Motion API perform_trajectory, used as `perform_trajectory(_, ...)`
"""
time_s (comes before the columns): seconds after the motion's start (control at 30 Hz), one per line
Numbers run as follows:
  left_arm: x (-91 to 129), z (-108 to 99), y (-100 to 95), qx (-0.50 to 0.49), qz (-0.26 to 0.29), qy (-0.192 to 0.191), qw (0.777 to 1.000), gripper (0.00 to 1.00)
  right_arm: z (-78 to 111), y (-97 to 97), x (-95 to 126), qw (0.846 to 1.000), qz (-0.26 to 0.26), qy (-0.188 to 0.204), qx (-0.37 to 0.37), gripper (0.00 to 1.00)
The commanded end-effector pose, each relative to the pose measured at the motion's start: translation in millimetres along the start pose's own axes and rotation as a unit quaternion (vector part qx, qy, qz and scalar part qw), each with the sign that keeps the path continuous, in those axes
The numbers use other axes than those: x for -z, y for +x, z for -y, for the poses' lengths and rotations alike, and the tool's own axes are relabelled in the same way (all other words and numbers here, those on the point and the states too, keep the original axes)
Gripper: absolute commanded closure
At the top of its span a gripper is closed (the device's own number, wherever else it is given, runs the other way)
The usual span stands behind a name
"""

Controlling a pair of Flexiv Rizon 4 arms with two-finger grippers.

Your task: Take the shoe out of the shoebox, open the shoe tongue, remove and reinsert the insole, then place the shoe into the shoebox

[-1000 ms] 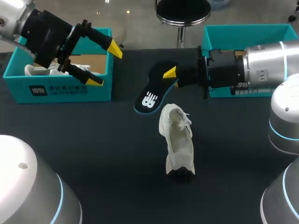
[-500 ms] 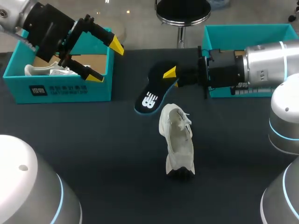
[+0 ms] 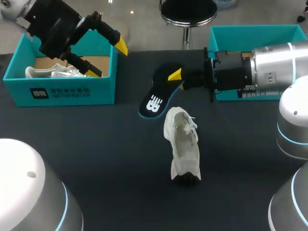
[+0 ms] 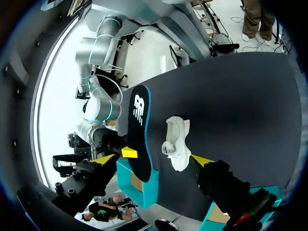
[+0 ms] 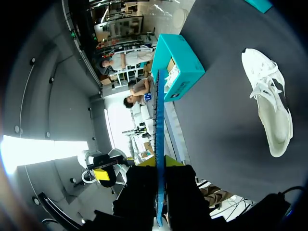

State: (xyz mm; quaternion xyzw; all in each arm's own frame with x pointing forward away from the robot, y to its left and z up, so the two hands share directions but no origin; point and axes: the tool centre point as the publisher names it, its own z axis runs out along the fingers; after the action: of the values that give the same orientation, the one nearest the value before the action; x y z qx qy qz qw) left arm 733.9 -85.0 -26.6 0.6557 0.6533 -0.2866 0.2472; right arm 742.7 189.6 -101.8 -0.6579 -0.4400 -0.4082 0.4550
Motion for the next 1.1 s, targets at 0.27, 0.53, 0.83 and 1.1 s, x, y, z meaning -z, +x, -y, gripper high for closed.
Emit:
perform_trajectory(0.27,5.2,-26.9,-16.7,-0.032,-0.092,0.018,0.995,0.00,0.6,0.3,-1.8,1.000,0.001,-0.002,-0.001,1.00)
perform_trajectory(0.53,-7.3,-44.0,-33.0,-0.050,-0.119,0.026,0.991,0.00,0.6,0.3,-1.8,1.000,0.001,-0.002,-0.001,1.00)
perform_trajectory(0.83,-18.2,-63.6,-48.6,-0.065,-0.147,0.029,0.987,0.00,0.6,0.3,-1.8,1.000,0.001,-0.002,-0.001,1.00)
perform_trajectory(1.1,-26.0,-77.0,-56.4,-0.059,-0.168,0.023,0.984,0.00,0.6,0.3,-1.8,1.000,0.001,-0.002,-0.001,1.00)
